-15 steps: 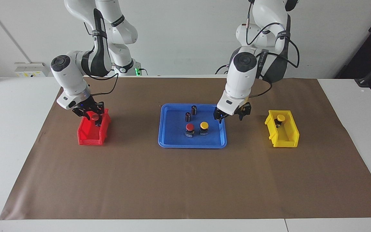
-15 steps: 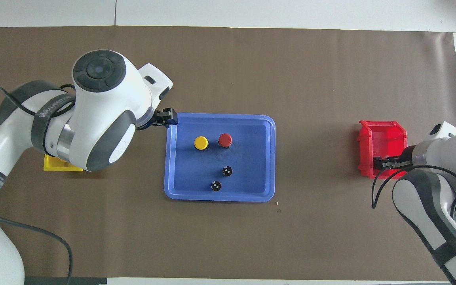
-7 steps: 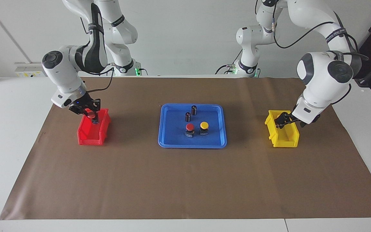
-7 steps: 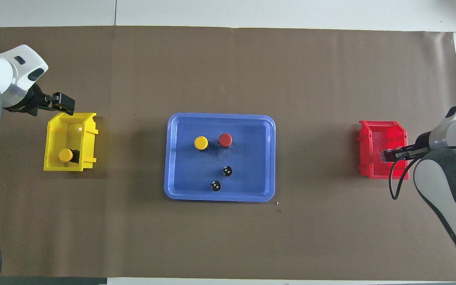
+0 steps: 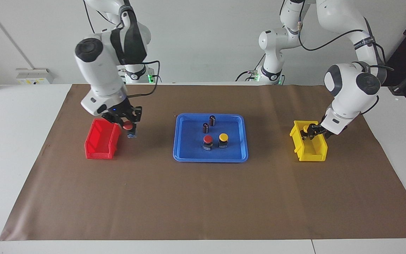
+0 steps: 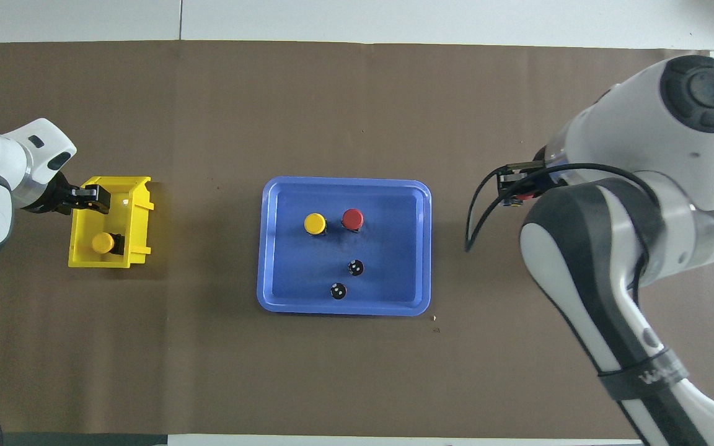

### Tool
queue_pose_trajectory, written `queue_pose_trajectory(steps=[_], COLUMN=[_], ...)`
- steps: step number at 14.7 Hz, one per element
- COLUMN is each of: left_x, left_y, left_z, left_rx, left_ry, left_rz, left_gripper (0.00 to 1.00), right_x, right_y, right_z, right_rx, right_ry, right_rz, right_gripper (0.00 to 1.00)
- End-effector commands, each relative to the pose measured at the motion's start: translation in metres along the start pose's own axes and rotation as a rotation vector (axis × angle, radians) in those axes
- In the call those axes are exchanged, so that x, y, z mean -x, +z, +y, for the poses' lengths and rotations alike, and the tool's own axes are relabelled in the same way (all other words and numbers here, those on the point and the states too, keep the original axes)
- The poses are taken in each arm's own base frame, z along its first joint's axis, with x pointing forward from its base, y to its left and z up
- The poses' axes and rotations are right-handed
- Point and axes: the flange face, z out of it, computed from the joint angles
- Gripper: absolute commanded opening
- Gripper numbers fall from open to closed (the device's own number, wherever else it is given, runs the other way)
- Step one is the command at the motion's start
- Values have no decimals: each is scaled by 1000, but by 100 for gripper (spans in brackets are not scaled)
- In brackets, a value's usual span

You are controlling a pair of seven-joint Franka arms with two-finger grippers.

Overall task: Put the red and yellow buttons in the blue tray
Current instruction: 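Place the red button in the tray while the left gripper grasps a yellow button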

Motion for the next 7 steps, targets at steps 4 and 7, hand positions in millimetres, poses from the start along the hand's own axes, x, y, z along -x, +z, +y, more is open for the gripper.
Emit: queue_pose_trajectory(steps=[4, 7], left_x=[27, 36], left_y=[10, 18], left_z=[3, 4], left_rx=[26, 25], left_ry=[5, 7], left_rz=[-15, -35], left_gripper=[67, 67], right_x=[-11, 5], right_y=[69, 93], right_z=[-89, -99], right_rx=[-21, -18], right_ry=[103, 84], right_rz=[29, 23], right_gripper=[18, 21])
